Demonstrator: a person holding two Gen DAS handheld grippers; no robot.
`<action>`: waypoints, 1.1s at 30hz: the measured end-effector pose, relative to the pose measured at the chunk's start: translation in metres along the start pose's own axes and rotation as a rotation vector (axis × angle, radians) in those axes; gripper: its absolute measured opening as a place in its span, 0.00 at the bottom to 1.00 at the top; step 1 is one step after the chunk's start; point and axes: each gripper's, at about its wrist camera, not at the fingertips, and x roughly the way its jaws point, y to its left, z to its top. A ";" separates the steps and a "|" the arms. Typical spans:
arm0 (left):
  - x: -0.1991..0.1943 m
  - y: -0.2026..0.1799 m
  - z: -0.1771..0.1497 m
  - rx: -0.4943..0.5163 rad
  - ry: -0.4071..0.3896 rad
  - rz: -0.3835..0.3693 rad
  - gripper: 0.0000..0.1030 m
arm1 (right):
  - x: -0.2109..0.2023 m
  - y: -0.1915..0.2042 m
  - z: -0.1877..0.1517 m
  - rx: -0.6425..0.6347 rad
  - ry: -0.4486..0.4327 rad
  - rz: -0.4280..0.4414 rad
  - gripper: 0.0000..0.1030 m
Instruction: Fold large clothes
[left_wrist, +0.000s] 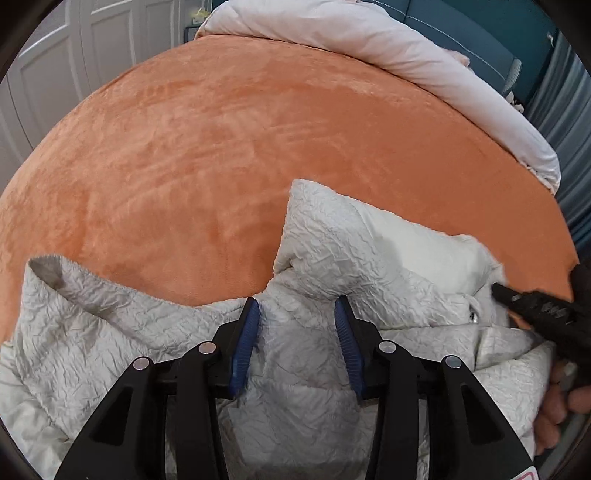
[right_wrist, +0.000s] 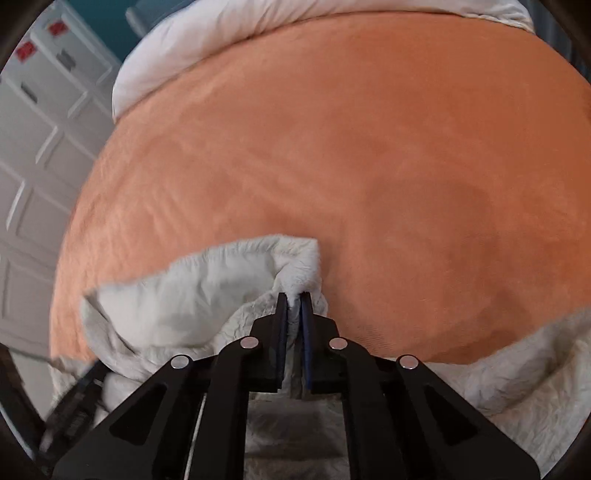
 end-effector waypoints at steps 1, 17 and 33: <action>-0.001 0.001 0.000 -0.002 -0.002 -0.007 0.41 | -0.017 0.004 -0.002 -0.005 -0.051 -0.006 0.11; -0.181 0.153 -0.135 -0.168 -0.152 0.048 0.72 | -0.091 0.079 -0.193 -0.334 0.024 0.124 0.09; -0.123 0.146 -0.169 -0.288 0.018 -0.149 0.66 | -0.062 0.083 -0.200 -0.332 0.032 0.091 0.05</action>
